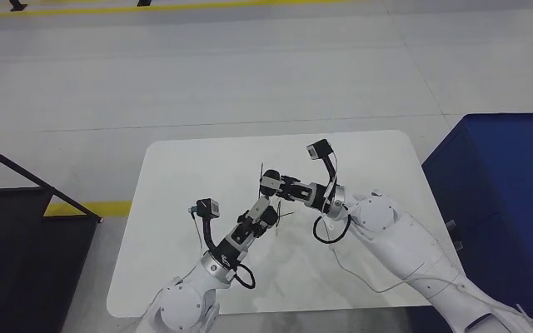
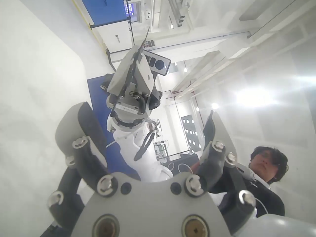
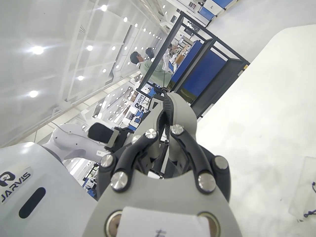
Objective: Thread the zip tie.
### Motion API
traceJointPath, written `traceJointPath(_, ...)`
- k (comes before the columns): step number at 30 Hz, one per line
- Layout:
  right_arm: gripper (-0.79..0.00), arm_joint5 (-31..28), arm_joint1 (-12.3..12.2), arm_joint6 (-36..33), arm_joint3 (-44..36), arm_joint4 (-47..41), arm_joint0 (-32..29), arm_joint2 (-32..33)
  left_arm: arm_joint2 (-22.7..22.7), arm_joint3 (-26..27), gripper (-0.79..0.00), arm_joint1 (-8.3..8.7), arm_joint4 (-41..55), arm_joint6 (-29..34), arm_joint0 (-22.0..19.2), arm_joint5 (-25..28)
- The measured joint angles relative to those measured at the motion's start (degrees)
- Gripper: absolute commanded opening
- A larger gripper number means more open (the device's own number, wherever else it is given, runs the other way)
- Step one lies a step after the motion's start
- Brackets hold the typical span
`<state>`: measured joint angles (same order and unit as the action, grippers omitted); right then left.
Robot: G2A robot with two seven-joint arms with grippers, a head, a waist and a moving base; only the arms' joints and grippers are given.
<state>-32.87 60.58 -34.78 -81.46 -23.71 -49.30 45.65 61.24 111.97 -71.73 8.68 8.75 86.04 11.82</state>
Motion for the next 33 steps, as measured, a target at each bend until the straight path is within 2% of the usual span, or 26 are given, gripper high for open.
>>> traceJointPath(1, -0.785, -0.1, 0.1, -0.1, -0.1, 0.0, -0.1, 0.2, -0.1, 0.0, -0.496, -0.08, 0.5, -0.4, -0.1, -0.1)
traceJointPath(5, -0.785, -0.3, 0.2, -0.3, -0.3, 0.1, -0.6, 1.2, 0.7, -1.0, -0.619, -0.19, 0.3, -1.3, -0.5, -1.0)
traceJointPath(7, -0.785, -0.3, 0.3, -0.3, -0.3, 0.3, -0.8, 1.6, 1.2, -1.5, -0.650, -0.22, 0.6, -1.6, -0.5, -1.2)
traceJointPath(10, -0.785, -0.2, 0.5, -0.5, -0.4, 0.5, -1.1, 2.3, 1.6, -2.0, -0.646, -0.29, 1.0, -1.9, -0.4, -1.8)
traceJointPath(13, -0.785, -0.1, 0.6, -0.7, -0.6, 0.6, -1.3, 2.9, 1.7, -2.4, -0.711, -0.35, 1.1, -1.7, -0.3, -1.7)
traceJointPath(14, -0.785, -0.1, 0.7, -0.7, -0.7, 0.6, -1.4, 3.1, 1.8, -2.5, -0.717, -0.37, 1.2, -1.5, -0.2, -1.7)
traceJointPath(18, -0.785, 0.0, 1.0, -0.6, -0.9, 1.2, -1.6, 3.6, 2.0, -2.3, -0.656, -0.42, 1.6, -0.9, 0.2, -1.4)
traceJointPath(26, -0.785, 0.4, 1.7, -0.6, -1.1, 2.1, -2.2, 4.0, 2.8, -2.1, -0.662, -0.47, 2.7, 0.2, 1.0, 0.1)
traceJointPath(29, -0.785, 0.5, 1.9, -0.9, -1.2, 2.4, -2.4, 4.3, 3.1, -2.0, -0.625, -0.50, 2.9, 0.3, 1.3, 0.9)
traceJointPath(33, -0.785, 0.8, 2.1, -1.1, -1.2, 2.7, -2.5, 4.6, 3.4, -2.1, -0.711, -0.58, 3.5, 0.3, 1.5, 2.4)
